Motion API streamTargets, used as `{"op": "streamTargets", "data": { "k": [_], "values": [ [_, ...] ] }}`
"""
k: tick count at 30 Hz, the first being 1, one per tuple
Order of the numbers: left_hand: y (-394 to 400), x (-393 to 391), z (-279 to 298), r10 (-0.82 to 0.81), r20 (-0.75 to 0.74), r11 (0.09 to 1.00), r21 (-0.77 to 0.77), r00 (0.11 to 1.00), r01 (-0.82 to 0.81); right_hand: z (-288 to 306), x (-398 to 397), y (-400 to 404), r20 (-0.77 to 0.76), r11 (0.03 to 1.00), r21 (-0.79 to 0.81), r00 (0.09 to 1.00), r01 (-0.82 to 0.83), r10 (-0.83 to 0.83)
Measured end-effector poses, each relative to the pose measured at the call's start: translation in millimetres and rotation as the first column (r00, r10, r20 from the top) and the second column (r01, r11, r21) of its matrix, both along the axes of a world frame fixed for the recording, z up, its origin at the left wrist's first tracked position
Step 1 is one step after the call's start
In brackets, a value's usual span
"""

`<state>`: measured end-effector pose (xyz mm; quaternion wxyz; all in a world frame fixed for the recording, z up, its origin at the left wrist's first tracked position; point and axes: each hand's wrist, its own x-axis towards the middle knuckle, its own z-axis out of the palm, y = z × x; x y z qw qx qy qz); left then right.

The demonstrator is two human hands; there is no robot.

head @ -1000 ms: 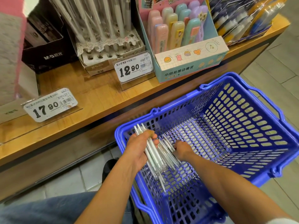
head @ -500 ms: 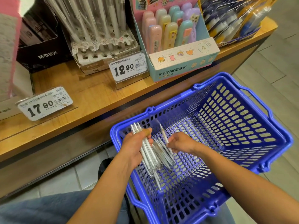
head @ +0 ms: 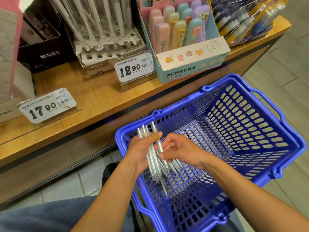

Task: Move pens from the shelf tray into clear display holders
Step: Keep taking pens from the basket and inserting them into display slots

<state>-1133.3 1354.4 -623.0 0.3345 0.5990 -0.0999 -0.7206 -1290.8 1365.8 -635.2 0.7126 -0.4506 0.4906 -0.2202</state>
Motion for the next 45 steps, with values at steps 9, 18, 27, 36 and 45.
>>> {"op": "streamTargets", "data": {
  "k": [9, 18, 27, 36, 45],
  "values": [
    [-2, 1, -12, 0.058, 0.046, 0.998, 0.037, 0.997, -0.060, -69, -17, -29, -0.049, 0.978, 0.207, 0.999, 0.006, 0.004],
    [-1, 0, -18, 0.030, 0.052, 0.999, 0.036, 0.998, -0.032, -173, -7, -27, -0.905, 0.928, 0.171, 0.319, -0.330, 0.280],
    [-3, 0, -17, 0.029, 0.008, 0.998, 0.059, 1.000, -0.030, -142, -19, -31, -0.703, 0.997, 0.075, 0.707, -0.025, 0.070],
    [-2, 0, -3, 0.043, -0.021, 0.997, 0.064, 0.999, -0.042, 0, 11, 6, -0.058, 0.931, 0.027, 0.930, 0.365, -0.363],
    [1, 2, -6, 0.008, 0.007, 1.000, 0.015, 1.000, -0.008, -3, 11, 7, 0.001, 0.959, 0.036, 0.960, 0.280, -0.280]
  ]
}}
